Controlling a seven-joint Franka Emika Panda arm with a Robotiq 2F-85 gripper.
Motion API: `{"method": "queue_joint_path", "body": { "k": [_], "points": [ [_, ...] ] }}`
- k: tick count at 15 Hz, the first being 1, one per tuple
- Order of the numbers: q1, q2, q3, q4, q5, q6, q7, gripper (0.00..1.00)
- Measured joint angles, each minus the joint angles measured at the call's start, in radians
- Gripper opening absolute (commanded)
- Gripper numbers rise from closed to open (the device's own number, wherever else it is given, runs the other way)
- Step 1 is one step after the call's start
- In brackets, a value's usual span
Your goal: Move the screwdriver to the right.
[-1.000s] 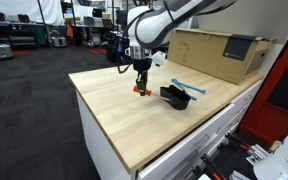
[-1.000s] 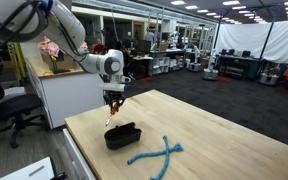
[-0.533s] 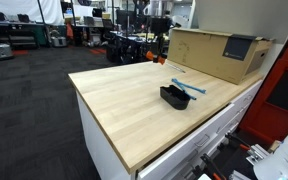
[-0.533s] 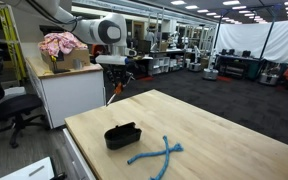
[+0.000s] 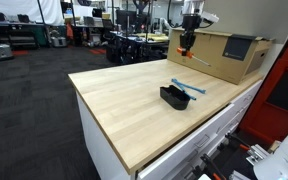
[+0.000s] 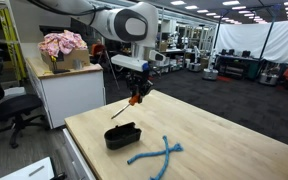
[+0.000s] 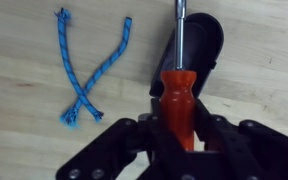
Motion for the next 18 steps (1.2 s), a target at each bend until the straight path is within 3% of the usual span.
{"method": "queue_joint_path", "body": {
  "k": [5, 11, 18],
  "points": [
    [-0.054, 0.115, -0.052, -0.028, 0.05, 0.003, -0.006, 0.08],
    [-0.069, 0.279, -0.048, -0.028, 0.102, 0.039, -0.009, 0.08],
    [-0.078, 0.354, -0.032, -0.029, 0.23, 0.099, 0.004, 0.08]
  ]
}}
